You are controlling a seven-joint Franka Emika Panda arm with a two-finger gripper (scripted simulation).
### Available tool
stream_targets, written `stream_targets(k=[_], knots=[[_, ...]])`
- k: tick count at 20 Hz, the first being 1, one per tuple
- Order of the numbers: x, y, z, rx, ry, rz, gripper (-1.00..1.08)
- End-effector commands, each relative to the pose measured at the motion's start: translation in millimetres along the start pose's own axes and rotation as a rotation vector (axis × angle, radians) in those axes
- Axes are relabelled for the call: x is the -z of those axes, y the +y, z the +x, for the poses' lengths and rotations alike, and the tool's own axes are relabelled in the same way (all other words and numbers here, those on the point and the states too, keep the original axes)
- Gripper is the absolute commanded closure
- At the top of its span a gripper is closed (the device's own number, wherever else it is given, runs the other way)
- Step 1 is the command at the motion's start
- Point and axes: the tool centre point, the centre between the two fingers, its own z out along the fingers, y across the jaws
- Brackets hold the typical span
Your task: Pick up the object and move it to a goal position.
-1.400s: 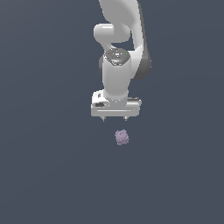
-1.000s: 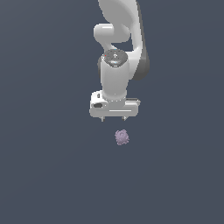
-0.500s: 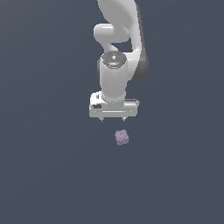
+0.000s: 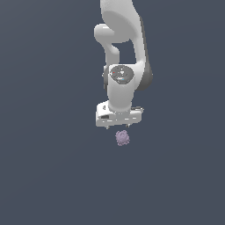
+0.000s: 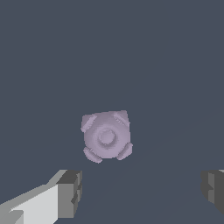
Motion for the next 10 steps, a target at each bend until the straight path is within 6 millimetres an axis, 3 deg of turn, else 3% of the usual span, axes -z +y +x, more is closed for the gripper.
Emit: stream_targets(k=[1, 10], knots=[[-15, -9, 5, 0.040, -0.002, 0.001, -0.92], [-44, -26, 15, 0.119, -0.004, 0.006, -0.92]])
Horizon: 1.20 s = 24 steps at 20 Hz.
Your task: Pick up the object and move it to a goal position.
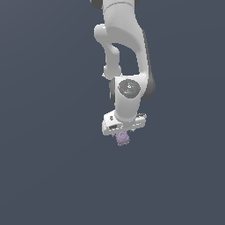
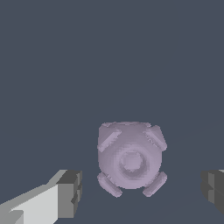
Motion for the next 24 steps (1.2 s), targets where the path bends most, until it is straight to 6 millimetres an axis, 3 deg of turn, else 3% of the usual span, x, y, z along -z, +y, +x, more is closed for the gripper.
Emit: stream_targets(k=[1, 6, 15, 20, 21, 24], knots=[[-3, -2, 2, 0.010, 0.001, 0.000, -0.92], [-6, -1, 1, 0.007, 0.000, 0.001, -0.92], [-47, -2, 0, 0.010, 0.001, 0.001, -0.92], [-54, -2, 2, 0.010, 0.001, 0.001, -0.92], [-54, -2, 2, 0.010, 0.001, 0.001, 1.08], [-54, -2, 2, 0.010, 0.001, 0.001, 1.08]])
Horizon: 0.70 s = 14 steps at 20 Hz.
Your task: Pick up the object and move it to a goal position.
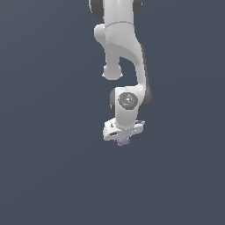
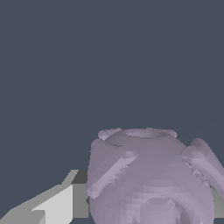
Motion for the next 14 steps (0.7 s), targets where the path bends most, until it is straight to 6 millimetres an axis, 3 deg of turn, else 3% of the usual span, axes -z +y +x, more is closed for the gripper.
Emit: stream_targets(k=[1, 9, 14], knots=[[0, 0, 0, 0.000, 0.000, 0.000, 1.08], [1, 1, 0, 0.000, 0.000, 0.000, 1.08], [14, 6, -1, 0.000, 0.000, 0.000, 1.08]])
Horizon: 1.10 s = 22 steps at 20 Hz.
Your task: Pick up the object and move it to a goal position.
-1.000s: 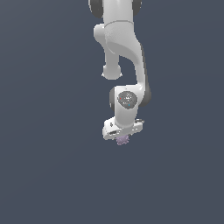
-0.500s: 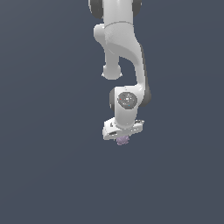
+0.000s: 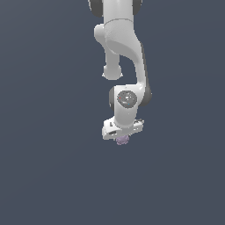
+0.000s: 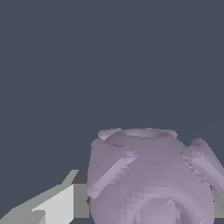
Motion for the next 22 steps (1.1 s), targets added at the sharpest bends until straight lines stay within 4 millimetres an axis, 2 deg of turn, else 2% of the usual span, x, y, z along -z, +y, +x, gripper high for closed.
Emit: stream_targets(k=[1, 5, 9, 22], knots=[[10, 5, -1, -0.001, 0.001, 0.000, 1.08], [35, 15, -3, -0.001, 0.001, 0.000, 1.08], [70, 30, -6, 0.000, 0.002, 0.000, 1.08], [214, 93, -19, 0.000, 0.002, 0.001, 1.08]])
